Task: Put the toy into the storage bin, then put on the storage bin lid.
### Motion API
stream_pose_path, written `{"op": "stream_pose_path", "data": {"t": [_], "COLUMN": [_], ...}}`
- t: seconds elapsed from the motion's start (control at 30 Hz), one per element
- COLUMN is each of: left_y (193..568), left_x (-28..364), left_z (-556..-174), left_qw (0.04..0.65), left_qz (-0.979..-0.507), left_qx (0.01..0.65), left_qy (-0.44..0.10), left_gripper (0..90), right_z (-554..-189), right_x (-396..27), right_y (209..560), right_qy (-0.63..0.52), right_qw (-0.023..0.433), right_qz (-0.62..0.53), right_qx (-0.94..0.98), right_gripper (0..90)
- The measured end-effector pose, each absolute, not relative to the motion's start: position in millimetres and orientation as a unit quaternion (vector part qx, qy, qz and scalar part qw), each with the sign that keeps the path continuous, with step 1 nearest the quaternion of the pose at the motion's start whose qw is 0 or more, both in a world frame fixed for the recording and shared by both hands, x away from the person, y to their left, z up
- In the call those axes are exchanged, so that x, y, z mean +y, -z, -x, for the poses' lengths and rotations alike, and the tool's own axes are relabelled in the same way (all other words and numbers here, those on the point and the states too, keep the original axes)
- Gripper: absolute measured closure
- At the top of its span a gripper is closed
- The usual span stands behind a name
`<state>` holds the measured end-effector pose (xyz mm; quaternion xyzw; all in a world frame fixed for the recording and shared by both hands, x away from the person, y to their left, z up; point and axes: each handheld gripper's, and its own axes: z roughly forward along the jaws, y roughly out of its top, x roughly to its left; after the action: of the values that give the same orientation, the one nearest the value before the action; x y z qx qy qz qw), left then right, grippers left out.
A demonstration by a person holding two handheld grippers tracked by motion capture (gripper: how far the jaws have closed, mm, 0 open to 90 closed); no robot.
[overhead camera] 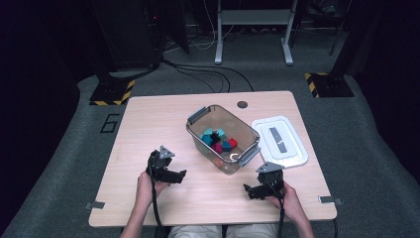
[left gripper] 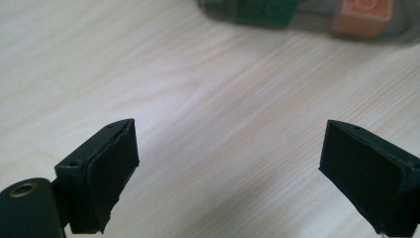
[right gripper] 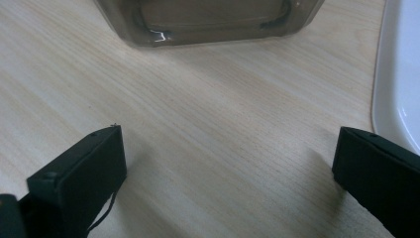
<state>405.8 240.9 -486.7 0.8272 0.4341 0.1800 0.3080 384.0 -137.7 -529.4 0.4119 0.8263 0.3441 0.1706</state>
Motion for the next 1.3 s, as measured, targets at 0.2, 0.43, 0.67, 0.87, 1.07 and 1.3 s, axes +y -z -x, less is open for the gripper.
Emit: {"op": "stream_pose_path", "data": {"t": [0.2, 0.43, 0.67, 0.87, 1.07, 1.3], "left_y": [515, 531, 530, 531, 530, 530], "left_x": [241, 241, 241, 240, 240, 241], "left_z": [-401, -394, -393, -392, -392, -392], "left_qw": [0.308, 0.335, 0.332, 0.336, 0.338, 0.339], "left_qz": [-0.817, -0.800, -0.805, -0.804, -0.804, -0.808], "left_qx": [0.450, 0.455, 0.454, 0.450, 0.447, 0.442], "left_qy": [-0.189, -0.198, -0.190, -0.197, -0.197, -0.193], "left_gripper": [3.8, 0.1, 0.2, 0.8, 1.6, 3.4], "right_z": [-384, -385, -385, -385, -389, -400], "right_x": [-147, -145, -149, -168, -183, -199], "right_y": [529, 528, 526, 518, 509, 502], "right_qy": [-0.341, -0.335, -0.336, -0.351, -0.353, -0.353], "right_qw": [0.172, 0.176, 0.181, 0.179, 0.182, 0.192], "right_qz": [-0.413, -0.412, -0.425, -0.434, -0.450, -0.461], "right_qx": [0.827, 0.829, 0.821, 0.810, 0.799, 0.791], "right_gripper": [0.0, 0.0, 0.0, 1.1, 1.7, 0.0]}}
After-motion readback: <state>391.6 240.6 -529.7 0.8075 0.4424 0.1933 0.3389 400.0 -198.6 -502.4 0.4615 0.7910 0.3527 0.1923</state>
